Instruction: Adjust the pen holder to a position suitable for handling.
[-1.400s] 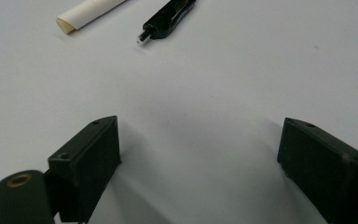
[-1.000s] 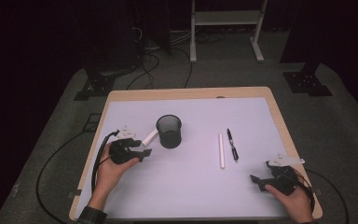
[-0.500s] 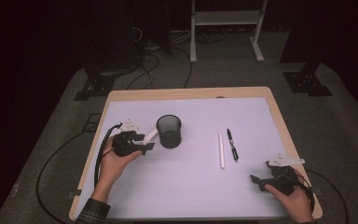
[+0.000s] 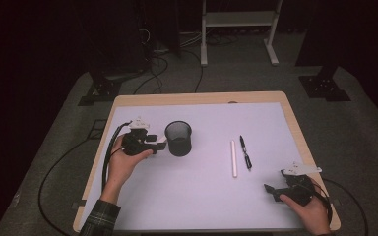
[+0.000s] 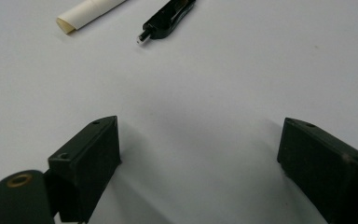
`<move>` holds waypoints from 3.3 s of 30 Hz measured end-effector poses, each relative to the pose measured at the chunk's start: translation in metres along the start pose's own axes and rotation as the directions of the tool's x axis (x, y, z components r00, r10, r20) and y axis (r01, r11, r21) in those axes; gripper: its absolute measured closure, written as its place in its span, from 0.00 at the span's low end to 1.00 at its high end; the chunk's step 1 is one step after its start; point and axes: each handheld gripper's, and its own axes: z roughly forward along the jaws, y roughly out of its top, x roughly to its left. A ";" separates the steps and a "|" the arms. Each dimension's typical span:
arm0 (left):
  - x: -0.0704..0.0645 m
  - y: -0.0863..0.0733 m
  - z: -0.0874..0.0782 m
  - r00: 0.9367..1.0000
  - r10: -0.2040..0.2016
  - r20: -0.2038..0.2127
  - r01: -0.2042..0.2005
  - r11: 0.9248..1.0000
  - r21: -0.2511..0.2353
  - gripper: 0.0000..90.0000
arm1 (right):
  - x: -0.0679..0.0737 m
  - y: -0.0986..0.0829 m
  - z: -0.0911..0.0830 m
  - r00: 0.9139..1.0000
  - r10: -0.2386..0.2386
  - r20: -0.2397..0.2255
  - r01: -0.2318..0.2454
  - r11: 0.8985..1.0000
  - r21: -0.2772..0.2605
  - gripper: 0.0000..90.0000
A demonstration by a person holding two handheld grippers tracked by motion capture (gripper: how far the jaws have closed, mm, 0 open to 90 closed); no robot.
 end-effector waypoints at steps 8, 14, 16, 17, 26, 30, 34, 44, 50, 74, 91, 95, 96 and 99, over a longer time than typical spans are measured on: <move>0.003 0.011 0.001 1.000 -0.014 0.008 0.014 1.000 -0.009 0.51 | 0.000 0.000 0.000 1.000 0.000 0.000 0.000 1.000 0.000 0.13; 0.006 0.017 0.004 1.000 -0.010 -0.004 0.010 1.000 -0.004 0.51 | 0.000 0.000 0.000 1.000 -0.001 0.000 0.001 1.000 0.001 0.13; 0.007 0.019 0.005 1.000 -0.010 -0.005 0.010 1.000 -0.001 0.51 | 0.000 0.000 0.000 1.000 0.000 0.001 0.000 1.000 0.000 0.13; 0.008 0.021 0.006 1.000 -0.008 -0.006 0.008 1.000 -0.001 0.51 | 0.000 0.000 0.000 1.000 0.000 0.000 0.000 1.000 0.000 0.13; 0.010 0.033 0.016 1.000 0.000 -0.025 0.001 1.000 0.004 0.51 | 0.000 0.000 0.000 1.000 0.001 0.000 -0.001 1.000 0.000 0.13; 0.012 0.038 0.020 0.999 0.005 -0.032 -0.004 1.000 0.007 0.51 | 0.000 0.000 0.000 1.000 0.000 0.000 0.000 1.000 -0.001 0.13; 0.013 0.044 0.029 0.999 0.009 -0.042 -0.009 1.000 0.012 0.51 | 0.000 0.000 0.000 1.000 0.000 0.000 0.000 1.000 -0.001 0.13; 0.021 0.046 0.045 0.999 0.002 -0.042 -0.001 0.999 0.039 0.51 | 0.000 0.000 0.000 1.000 0.001 -0.001 -0.001 1.000 -0.001 0.13; 0.024 0.047 0.057 0.999 0.005 -0.043 -0.002 0.998 0.063 0.51 | 0.000 0.000 0.000 1.000 0.001 0.000 -0.001 1.000 -0.001 0.13; 0.022 0.046 0.076 0.996 0.021 -0.083 -0.009 0.990 0.139 0.70 | 0.000 0.000 0.000 1.000 0.002 -0.001 -0.002 1.000 -0.001 0.13; 0.018 0.049 0.076 0.997 0.006 -0.077 0.005 0.990 0.144 0.89 | 0.000 0.000 0.000 1.000 0.002 -0.001 -0.002 1.000 -0.002 0.13; 0.015 0.051 0.073 0.999 -0.011 -0.047 0.017 0.992 0.125 0.91 | 0.000 0.000 0.000 1.000 0.002 -0.001 -0.002 1.000 -0.002 0.13; 0.014 0.052 0.072 0.999 -0.005 -0.053 0.012 0.992 0.126 0.91 | 0.000 0.000 0.000 1.000 0.002 -0.001 -0.002 1.000 -0.001 0.13; 0.012 0.053 0.071 0.998 0.007 -0.059 0.001 0.991 0.131 0.91 | 0.000 0.000 0.000 1.000 0.002 -0.001 -0.002 1.000 -0.002 0.13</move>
